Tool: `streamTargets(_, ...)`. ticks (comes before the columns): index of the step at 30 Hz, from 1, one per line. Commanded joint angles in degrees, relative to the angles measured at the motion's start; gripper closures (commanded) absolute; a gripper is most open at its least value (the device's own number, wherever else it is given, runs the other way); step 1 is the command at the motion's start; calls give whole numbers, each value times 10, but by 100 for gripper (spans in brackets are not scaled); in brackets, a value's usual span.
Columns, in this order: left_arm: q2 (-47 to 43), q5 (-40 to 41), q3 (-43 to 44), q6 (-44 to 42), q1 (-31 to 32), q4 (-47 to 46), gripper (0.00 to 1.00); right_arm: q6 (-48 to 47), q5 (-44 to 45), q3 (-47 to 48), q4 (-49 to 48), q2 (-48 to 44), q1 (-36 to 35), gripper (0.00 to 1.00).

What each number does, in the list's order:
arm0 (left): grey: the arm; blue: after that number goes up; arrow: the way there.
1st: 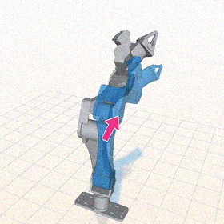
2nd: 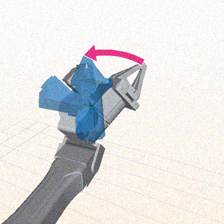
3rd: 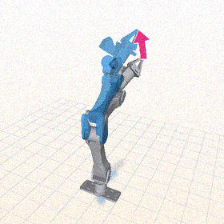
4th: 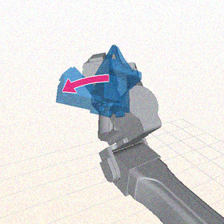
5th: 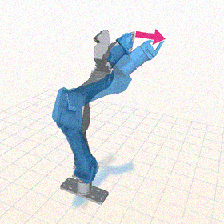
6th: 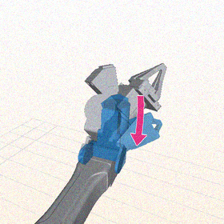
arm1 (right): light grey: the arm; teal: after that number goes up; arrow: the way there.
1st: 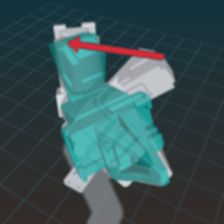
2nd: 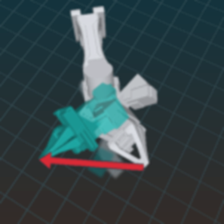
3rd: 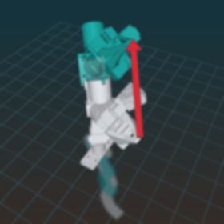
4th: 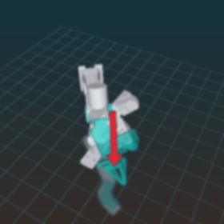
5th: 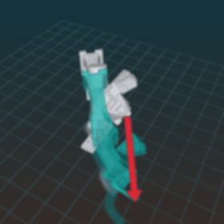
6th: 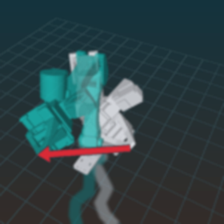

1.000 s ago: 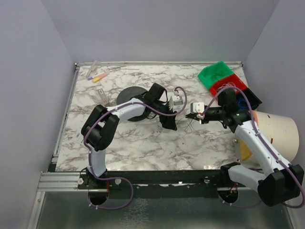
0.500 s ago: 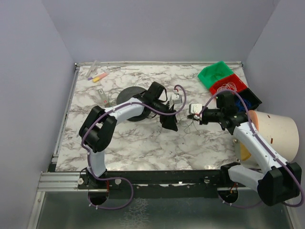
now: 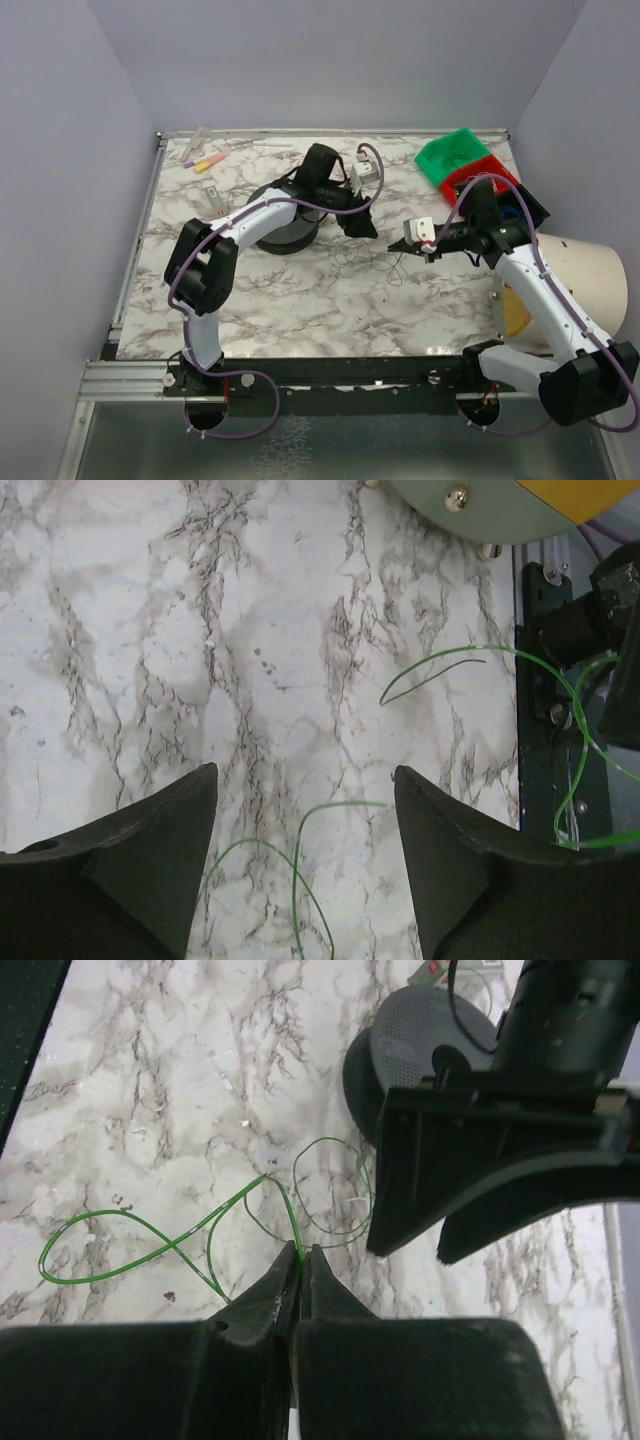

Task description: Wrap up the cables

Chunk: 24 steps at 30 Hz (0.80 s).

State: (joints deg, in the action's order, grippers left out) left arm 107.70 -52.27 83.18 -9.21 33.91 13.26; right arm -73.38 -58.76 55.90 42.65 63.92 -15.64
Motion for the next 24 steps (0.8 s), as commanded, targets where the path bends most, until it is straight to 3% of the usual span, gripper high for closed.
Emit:
streamTargets(1, 32, 39, 44, 28, 36, 0, 28, -14, -37, 49, 38, 28, 2, 100)
streamTargets(10, 45, 36, 26, -24, 60, 60, 27, 78, 12, 56, -55, -7, 2, 100)
streamTargets(24, 29, -111, 1, -100, 60, 140, 28, 114, 117, 47, -130, -6, 5, 100)
